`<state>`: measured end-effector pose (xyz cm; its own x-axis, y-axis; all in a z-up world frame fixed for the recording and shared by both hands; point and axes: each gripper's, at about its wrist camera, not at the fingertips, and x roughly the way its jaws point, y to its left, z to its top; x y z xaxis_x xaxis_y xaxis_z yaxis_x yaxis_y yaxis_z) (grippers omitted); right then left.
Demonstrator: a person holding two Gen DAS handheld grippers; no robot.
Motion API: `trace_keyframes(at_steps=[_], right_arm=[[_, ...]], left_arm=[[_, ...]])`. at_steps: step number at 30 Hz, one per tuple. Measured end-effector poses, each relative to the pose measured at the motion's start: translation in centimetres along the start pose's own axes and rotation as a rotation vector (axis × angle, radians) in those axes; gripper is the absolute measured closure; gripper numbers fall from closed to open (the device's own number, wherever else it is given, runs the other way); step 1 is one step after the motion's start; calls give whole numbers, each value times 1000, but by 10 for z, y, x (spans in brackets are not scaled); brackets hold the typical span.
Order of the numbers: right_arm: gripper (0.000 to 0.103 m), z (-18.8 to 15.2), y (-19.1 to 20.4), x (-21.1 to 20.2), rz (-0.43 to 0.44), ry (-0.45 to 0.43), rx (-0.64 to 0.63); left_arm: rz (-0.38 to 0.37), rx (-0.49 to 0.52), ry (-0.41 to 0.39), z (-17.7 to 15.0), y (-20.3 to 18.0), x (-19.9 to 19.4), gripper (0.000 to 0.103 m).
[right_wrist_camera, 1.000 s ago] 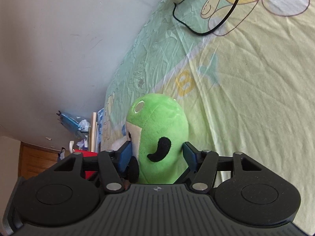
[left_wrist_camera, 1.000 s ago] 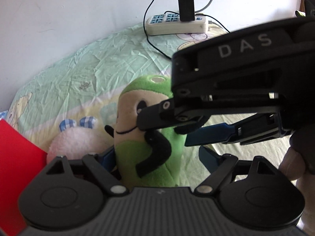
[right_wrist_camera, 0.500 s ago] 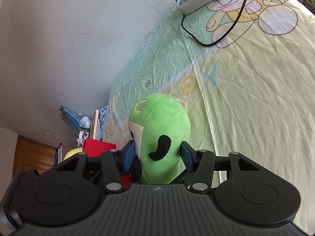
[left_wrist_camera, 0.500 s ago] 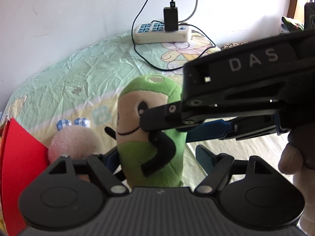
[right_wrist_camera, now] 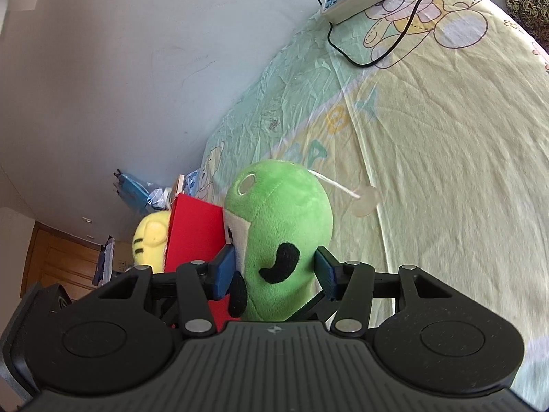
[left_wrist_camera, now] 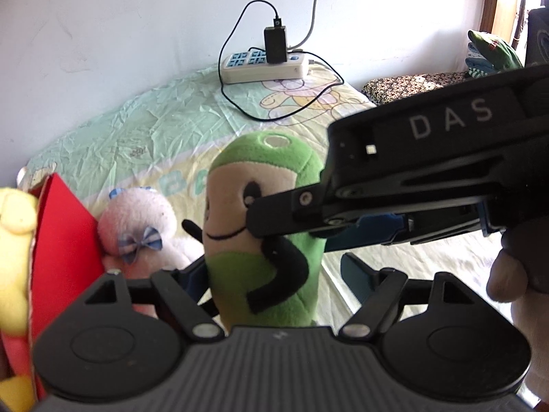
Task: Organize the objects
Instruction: 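Carry the green bean plush over the red box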
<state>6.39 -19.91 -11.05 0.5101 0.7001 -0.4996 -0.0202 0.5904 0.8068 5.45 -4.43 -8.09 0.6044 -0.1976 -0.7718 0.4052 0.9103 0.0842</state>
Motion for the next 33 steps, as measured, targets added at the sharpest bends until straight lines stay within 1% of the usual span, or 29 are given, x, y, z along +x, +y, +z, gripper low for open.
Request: trace_keyframes(at_steps=[3,11,19,27,33], right_arm=[[50,-10,8,-9,17,0,-21],[50,-36,36,-26,60,16,-128],[50,-60,70,-31,127,35,-195],[50,-71,117,-24,157,-10,-275],[50,-83,159,-4,162,-59,-301]], left_arm=[[4,-10,-21,-4,0,-14,23],[38,-42,-82,-27,-3,-58,23],[77,-72,-147,-46,13,-102,23],[75,-82,-239,-53,50,-139,23],[59,-66,-292,-58,95,-159,23]])
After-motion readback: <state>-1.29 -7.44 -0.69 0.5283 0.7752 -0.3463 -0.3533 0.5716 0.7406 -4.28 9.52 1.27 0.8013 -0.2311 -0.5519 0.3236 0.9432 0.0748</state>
